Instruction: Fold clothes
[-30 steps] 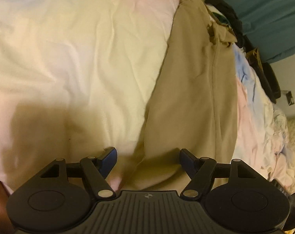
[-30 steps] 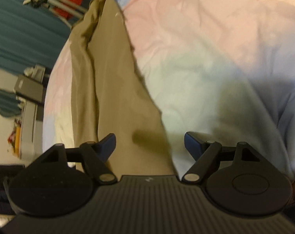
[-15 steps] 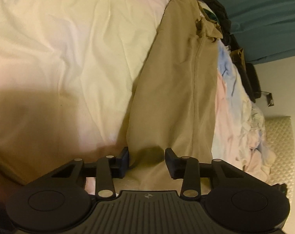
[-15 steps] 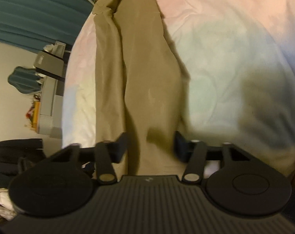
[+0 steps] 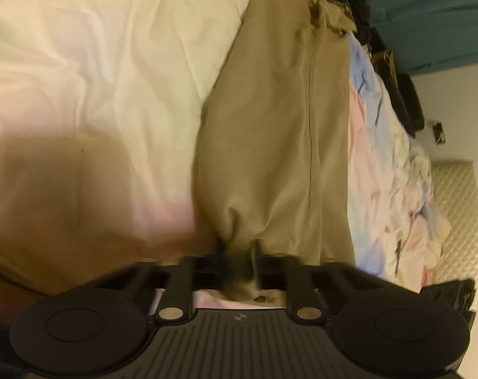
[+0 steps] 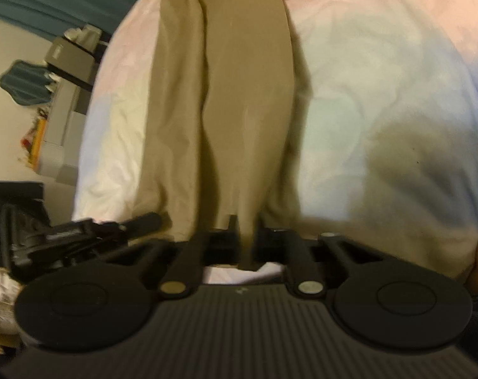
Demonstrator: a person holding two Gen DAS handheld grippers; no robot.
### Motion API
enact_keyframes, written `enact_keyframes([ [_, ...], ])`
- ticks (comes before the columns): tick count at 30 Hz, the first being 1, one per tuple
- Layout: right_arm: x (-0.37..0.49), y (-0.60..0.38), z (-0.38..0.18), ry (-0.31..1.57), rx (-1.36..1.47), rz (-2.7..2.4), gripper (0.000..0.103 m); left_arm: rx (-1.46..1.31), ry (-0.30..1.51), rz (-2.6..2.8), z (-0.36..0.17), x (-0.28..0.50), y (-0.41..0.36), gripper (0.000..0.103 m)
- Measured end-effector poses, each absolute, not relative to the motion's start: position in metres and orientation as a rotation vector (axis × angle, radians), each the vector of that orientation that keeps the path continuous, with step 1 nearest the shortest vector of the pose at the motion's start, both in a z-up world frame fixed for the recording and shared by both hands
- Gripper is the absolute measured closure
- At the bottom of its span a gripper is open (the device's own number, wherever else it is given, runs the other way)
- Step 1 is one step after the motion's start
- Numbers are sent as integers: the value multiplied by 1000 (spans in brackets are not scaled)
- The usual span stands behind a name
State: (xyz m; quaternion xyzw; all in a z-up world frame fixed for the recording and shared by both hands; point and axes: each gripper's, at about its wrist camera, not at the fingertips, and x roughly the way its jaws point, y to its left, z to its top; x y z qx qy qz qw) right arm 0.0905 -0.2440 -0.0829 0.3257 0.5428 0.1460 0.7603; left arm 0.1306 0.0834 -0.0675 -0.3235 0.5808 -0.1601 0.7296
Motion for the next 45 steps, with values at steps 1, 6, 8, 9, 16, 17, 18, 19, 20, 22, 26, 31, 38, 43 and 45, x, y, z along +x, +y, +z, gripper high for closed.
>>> enact_keyframes([
  [1, 91, -248, -79, 1161, 732, 322, 95, -733, 1261, -359, -64, 131, 85, 97],
  [6, 87, -272, -19, 971, 779, 351, 95, -840, 1035, -414, -3, 119, 102, 98],
  [8, 81, -282, 13, 874, 799, 378, 95, -863, 952, -440, 26, 113, 108, 98],
  [9, 76, -287, 28, 826, 809, 392, 95, -873, 918, -454, 38, 109, 111, 98],
  [16, 9, -312, 72, 647, 813, 478, 96, -949, 832, -541, 65, 49, 117, 99],
  [17, -1, -311, 69, 649, 799, 477, 96, -948, 833, -543, 63, 37, 116, 99],
  [18, -10, -311, 64, 661, 795, 473, 96, -952, 839, -542, 61, 27, 113, 99],
  [19, -20, -311, 59, 673, 792, 469, 95, -958, 848, -539, 63, 9, 123, 99],
  [20, -28, -310, 54, 686, 792, 464, 95, -962, 853, -536, 58, -3, 122, 99],
  [22, -33, -308, 39, 724, 829, 449, 95, -956, 867, -505, 49, -10, 122, 99],
  [26, -3, -313, 31, 731, 894, 429, 95, -877, 854, -485, 61, 25, 114, 99],
  [31, 88, -314, 35, 695, 897, 357, 95, -775, 816, -442, 86, 110, 109, 99],
  [38, 218, -301, -4, 752, 855, 199, 95, -656, 824, -297, 62, 236, 77, 99],
  [43, 273, -300, -40, 763, 772, 168, 94, -507, 810, -229, 27, 286, 58, 98],
  [45, 289, -296, -55, 772, 714, 151, 94, -462, 825, -207, 8, 299, 50, 98],
])
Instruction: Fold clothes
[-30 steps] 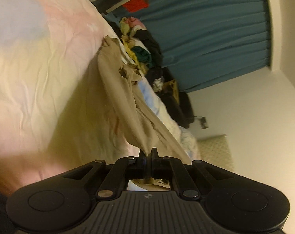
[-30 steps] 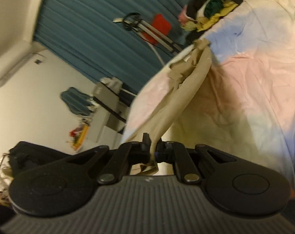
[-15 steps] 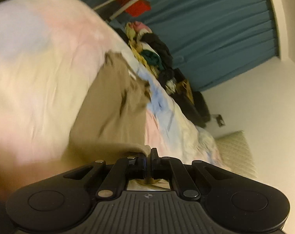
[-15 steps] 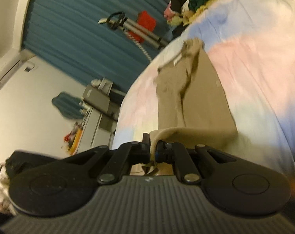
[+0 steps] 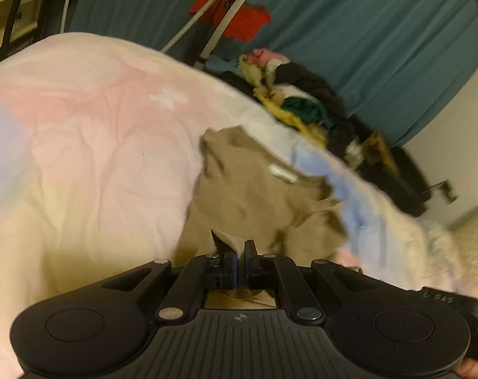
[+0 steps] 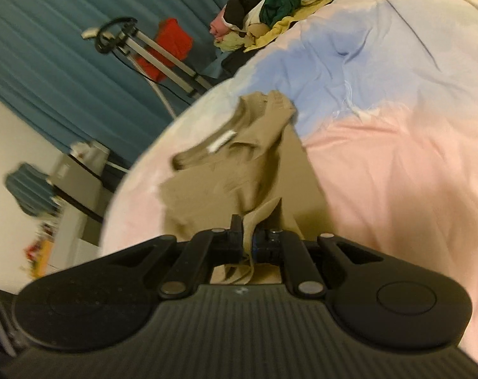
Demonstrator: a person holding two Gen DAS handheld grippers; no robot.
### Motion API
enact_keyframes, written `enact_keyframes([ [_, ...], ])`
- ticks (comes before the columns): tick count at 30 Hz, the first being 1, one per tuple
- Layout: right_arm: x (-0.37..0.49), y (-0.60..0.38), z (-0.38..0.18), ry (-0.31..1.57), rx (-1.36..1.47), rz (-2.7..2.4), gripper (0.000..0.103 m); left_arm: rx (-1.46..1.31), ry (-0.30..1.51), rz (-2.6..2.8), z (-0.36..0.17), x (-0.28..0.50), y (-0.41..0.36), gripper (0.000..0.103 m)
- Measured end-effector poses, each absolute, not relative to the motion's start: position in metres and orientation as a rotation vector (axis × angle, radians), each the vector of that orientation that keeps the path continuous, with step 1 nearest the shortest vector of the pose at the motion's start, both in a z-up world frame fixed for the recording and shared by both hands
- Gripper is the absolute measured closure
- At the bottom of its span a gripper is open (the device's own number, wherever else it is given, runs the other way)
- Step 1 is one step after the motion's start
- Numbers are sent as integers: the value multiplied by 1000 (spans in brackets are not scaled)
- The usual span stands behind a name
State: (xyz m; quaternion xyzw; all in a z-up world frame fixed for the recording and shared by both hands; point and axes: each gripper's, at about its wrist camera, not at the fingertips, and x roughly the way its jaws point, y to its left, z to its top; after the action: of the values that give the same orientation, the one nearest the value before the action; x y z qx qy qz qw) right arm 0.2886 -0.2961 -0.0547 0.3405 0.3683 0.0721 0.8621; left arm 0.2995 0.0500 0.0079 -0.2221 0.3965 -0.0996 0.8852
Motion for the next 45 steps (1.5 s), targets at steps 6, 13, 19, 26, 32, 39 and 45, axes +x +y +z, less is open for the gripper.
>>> enact_keyframes([
  [6, 298, -295, -81, 828, 659, 155, 85, -514, 866, -179, -35, 311, 52, 66],
  [13, 240, -293, -57, 726, 602, 154, 26, -534, 863, -198, -17, 232, 76, 39],
  [19, 170, -288, -71, 794, 770, 182, 25, -771, 972, -247, -33, 162, 83, 31],
  [26, 128, -281, -108, 954, 1018, 215, 25, -927, 1062, -210, -57, 145, 80, 30],
  [32, 127, -262, -132, 1052, 1103, 213, 26, -989, 1092, -182, -80, 156, 80, 34],
  [39, 136, -289, -140, 848, 1173, -17, 33, -971, 1030, -145, -89, 172, 78, 93],
  [45, 138, -294, -147, 823, 1187, -45, 91, -971, 965, -176, -81, 170, 78, 97],
])
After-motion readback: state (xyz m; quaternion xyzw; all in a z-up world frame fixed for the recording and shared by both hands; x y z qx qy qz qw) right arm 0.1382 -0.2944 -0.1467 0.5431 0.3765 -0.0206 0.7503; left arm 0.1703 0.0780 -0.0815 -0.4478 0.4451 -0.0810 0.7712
